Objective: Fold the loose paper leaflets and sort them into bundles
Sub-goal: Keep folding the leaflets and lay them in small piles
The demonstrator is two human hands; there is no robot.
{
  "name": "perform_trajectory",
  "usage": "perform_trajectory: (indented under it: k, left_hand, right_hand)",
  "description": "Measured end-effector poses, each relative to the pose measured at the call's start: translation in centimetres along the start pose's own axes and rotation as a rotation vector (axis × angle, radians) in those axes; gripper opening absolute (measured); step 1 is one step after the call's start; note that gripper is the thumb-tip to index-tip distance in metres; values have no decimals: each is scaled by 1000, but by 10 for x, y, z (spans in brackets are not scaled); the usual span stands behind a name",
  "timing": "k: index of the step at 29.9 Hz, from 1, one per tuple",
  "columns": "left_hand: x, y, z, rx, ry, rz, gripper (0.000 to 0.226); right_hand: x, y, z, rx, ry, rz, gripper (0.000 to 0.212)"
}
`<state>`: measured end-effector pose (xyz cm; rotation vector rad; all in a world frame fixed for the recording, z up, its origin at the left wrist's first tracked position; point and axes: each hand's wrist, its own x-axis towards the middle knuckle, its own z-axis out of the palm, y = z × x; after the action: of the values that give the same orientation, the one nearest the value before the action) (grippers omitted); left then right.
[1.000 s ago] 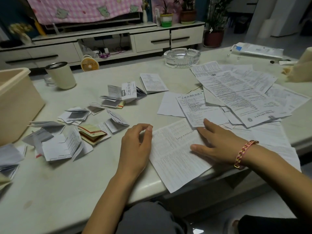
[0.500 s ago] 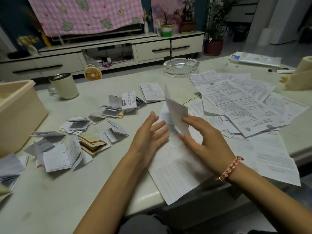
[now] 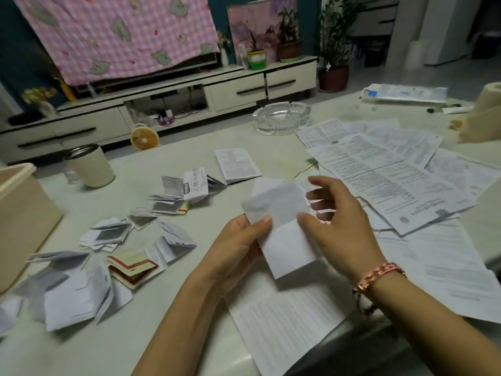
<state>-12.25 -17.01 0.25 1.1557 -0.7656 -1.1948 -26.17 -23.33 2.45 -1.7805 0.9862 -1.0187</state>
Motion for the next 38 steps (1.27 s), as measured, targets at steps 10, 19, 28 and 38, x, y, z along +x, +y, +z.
perform_trajectory:
  k: [10,19,28,38]
  left_hand:
    - [-15,3,-8,-112,99,58,21]
    - [-22,-4,-4,-37,73,-78,28]
    - [-24,-6,-9,133,321,109,10]
    - [-25,-3,-11,130,546,216,15]
  right_hand:
    - [10,0,9,258,-316,326,14]
    - [-2,2,13,25,-152,-57,53]
    - [0,-10,21,145,-207,94,18]
    - [7,-5,40,21,-137,16,31]
